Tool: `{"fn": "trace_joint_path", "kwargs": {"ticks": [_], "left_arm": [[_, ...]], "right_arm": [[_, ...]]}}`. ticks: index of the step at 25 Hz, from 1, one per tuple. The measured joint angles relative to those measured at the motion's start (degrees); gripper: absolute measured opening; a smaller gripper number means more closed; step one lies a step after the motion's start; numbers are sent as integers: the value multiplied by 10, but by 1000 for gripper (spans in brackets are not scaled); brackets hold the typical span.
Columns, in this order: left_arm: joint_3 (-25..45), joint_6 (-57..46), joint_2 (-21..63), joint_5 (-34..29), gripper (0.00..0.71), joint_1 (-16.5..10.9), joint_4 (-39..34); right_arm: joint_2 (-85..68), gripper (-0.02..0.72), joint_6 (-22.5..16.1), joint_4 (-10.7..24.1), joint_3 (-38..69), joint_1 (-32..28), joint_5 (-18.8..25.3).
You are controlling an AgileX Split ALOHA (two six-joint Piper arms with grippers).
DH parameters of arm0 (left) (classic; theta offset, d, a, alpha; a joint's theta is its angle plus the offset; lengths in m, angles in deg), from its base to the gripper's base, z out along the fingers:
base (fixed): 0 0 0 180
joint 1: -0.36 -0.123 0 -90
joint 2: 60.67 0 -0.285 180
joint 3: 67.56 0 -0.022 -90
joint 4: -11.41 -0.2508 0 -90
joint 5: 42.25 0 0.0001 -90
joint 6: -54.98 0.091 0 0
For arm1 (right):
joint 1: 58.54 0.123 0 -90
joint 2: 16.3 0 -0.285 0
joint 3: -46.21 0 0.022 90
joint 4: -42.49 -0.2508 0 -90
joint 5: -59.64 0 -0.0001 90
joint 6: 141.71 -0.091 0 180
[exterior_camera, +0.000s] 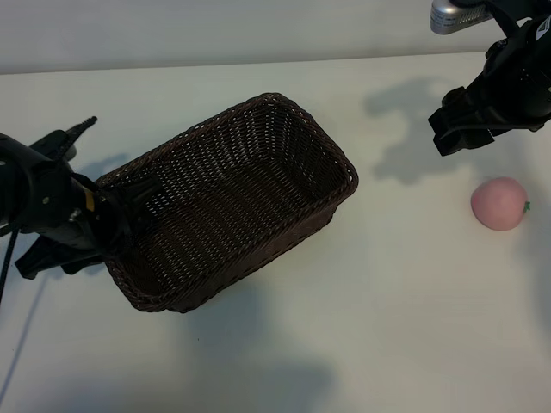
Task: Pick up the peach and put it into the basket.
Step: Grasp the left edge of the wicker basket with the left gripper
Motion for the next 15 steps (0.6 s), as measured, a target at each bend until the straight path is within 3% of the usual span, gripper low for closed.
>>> {"fn": "trace_joint_path", "kwargs": {"ticks": [11, 15], "left_arm": [[0, 11, -14, 13, 559, 0, 8], [0, 11, -16, 13, 504, 0, 9]], "right_arm": [[0, 595, 0, 0, 0, 0, 1], [0, 595, 0, 0, -1, 0, 5]]}}
